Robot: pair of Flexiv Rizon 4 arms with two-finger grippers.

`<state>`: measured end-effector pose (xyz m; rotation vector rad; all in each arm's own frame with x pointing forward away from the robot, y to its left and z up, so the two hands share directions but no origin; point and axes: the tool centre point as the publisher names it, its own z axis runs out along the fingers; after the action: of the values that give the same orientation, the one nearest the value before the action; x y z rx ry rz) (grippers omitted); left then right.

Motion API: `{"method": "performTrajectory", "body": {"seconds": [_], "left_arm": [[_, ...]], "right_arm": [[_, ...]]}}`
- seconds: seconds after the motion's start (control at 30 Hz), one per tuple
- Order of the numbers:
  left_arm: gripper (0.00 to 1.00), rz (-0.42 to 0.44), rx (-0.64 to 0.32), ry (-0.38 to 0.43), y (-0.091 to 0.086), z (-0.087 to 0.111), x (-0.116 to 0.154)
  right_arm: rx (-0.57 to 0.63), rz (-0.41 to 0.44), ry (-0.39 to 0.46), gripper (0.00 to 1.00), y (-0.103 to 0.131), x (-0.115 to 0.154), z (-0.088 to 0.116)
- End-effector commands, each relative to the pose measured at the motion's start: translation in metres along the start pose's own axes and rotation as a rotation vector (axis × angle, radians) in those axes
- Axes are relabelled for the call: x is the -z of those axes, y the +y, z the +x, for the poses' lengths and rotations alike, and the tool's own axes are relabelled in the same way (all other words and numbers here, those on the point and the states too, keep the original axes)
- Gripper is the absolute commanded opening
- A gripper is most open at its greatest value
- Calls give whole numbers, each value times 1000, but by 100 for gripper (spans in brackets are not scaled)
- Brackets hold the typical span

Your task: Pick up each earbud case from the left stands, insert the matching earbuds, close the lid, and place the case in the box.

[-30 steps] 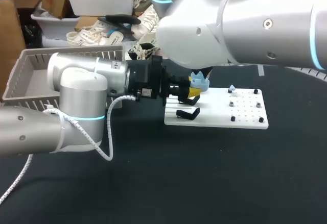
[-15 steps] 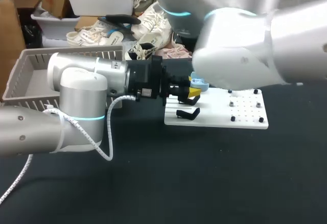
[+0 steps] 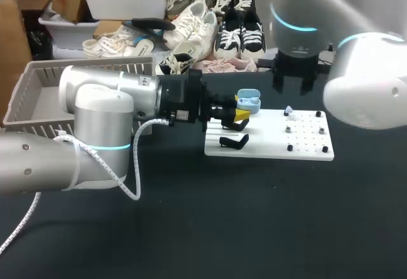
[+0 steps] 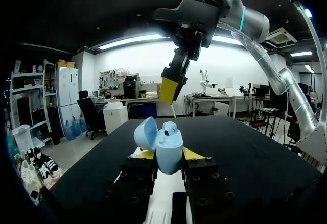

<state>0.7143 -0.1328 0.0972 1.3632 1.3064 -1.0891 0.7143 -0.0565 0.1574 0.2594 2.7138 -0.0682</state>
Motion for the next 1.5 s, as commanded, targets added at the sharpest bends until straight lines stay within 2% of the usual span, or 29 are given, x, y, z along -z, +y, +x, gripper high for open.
{"method": "performTrajectory", "body": {"seconds": [0.03,0.13,0.23,0.33,0.67,0.8,1.03,1.3,1.5], "left_arm": [[0,-4,-1,-1,-1,0,0],[0,-4,-1,-1,-1,0,0],[0,-4,-1,-1,-1,0,0],[0,-4,-1,-1,-1,0,0],[0,-4,-1,-1,-1,0,0],[0,-4,-1,-1,-1,0,0],[0,-4,-1,-1,-1,0,0],[0,-4,-1,-1,-1,0,0],[0,-4,-1,-1,-1,0,0]], "right_arm": [[15,-204,-17,38,-8,-22,-6],[29,-181,-35,42,-8,-34,-10],[52,-206,-41,54,-8,-49,-15],[49,-210,-43,50,-9,-60,-21],[41,-168,-15,53,-10,-93,-42],[8,-185,0,52,-8,-102,-45],[-69,-203,28,51,-3,-115,-43],[-160,-182,42,50,-8,-129,-33],[-215,-201,50,52,-11,-135,-28]]}}
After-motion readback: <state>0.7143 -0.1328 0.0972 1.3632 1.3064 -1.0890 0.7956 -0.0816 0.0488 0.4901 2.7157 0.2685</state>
